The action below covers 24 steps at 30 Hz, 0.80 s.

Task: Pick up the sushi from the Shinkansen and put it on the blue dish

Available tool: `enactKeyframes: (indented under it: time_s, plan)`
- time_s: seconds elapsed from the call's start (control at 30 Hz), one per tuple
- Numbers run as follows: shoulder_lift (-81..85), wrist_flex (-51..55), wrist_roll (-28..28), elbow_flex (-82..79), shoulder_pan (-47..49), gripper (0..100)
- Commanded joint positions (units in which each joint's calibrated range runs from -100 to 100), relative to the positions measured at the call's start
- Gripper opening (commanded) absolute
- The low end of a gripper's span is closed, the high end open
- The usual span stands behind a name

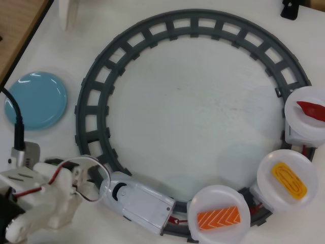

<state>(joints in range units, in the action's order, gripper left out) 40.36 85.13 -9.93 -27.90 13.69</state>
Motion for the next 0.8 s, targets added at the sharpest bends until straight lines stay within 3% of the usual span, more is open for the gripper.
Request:
enactKeyframes:
  time_s: [0.0, 0.37, 0.77]
  plan:
    - [1.90, 3.07, -1.31, 5.00, -4.18, 14]
    - [3.15, 10.20, -3.40, 4.10, -6.03, 14]
    - [2.90, 7.49, -6.59, -0.59, -12.19, 20]
